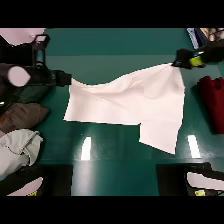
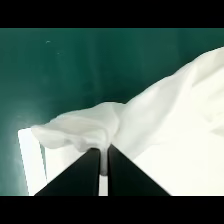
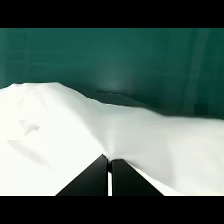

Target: Fold the shirts.

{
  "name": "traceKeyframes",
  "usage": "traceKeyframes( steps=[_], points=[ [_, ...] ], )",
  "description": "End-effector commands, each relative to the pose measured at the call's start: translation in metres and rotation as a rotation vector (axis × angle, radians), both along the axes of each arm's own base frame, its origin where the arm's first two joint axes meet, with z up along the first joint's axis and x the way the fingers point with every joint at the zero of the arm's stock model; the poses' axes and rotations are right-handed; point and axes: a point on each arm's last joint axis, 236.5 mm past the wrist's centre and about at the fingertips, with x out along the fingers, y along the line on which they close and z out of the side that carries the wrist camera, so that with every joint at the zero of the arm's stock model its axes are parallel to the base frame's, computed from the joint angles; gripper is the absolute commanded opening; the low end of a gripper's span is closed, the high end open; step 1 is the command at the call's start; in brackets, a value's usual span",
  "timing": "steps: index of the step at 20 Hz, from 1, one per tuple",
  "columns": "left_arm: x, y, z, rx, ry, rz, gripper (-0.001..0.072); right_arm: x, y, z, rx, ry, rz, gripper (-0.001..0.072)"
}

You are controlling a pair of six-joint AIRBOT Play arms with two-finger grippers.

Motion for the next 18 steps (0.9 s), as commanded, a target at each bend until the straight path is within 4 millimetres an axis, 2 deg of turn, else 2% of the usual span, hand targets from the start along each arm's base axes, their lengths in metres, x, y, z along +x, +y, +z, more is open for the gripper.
traceKeyframes(
  steps=[1,2,3,4,5,6,7,8,9,11,12,13,16,17,18],
  points=[
    [0.032,-0.001,-0.038,0.032,0.003,0.012,0.003,0.042,0.013,-0.034,-0.022,-0.059,-0.036,0.0015],
    [0.038,0.003,-0.036,0.064,-0.01,0.009,0.0032,0.051,0.01,-0.03,-0.01,-0.085,-0.065,0.0017],
    [0.043,0.008,-0.03,0.1,-0.035,0.007,0.0211,0.057,0.005,-0.023,-0.006,-0.111,-0.081,0.0091],
    [0.048,0.016,-0.02,0.129,-0.055,0.013,0.0494,0.061,-0.002,-0.013,-0.007,-0.134,-0.093,0.0357],
    [0.05,0.025,-0.011,0.138,-0.052,0.029,0.0557,0.063,-0.009,-0.002,-0.006,-0.15,-0.105,0.0528],
    [0.049,0.038,-0.002,0.143,-0.036,0.054,0.0557,0.062,-0.017,0.012,-0.001,-0.155,-0.112,0.0522],
    [0.046,0.052,0.003,0.149,-0.005,0.08,0.0499,0.057,-0.026,0.023,-0.005,-0.151,-0.116,0.0485],
    [0.036,0.068,0.001,0.161,0.053,0.105,0.0311,0.049,-0.03,0.035,-0.014,-0.147,-0.107,0.0341],
    [0.024,0.082,-0.007,0.187,0.116,0.106,0.0237,0.041,-0.033,0.043,-0.028,-0.147,-0.091,0.0286],
    [-0.006,0.101,-0.036,0.207,0.274,0.096,0.0239,0.024,-0.036,0.057,-0.059,-0.156,-0.052,0.0285],
    [-0.021,0.106,-0.053,0.19,0.35,0.092,0.0303,0.016,-0.035,0.06,-0.066,-0.154,-0.038,0.0286],
    [-0.034,0.106,-0.069,0.156,0.412,0.082,0.0323,0.01,-0.035,0.062,-0.07,-0.153,-0.032,0.0286],
    [-0.07,0.079,-0.112,-0.046,0.554,0.028,0.0323,-0.009,-0.029,0.056,-0.073,-0.137,-0.015,0.0286],
    [-0.078,0.066,-0.121,-0.121,0.578,0.014,0.0323,-0.014,-0.029,0.051,-0.074,-0.125,-0.012,0.0285],
    [-0.083,0.064,-0.131,-0.15,0.592,0.021,0.0323,-0.019,-0.029,0.046,-0.075,-0.114,-0.011,0.0286]
  ],
)
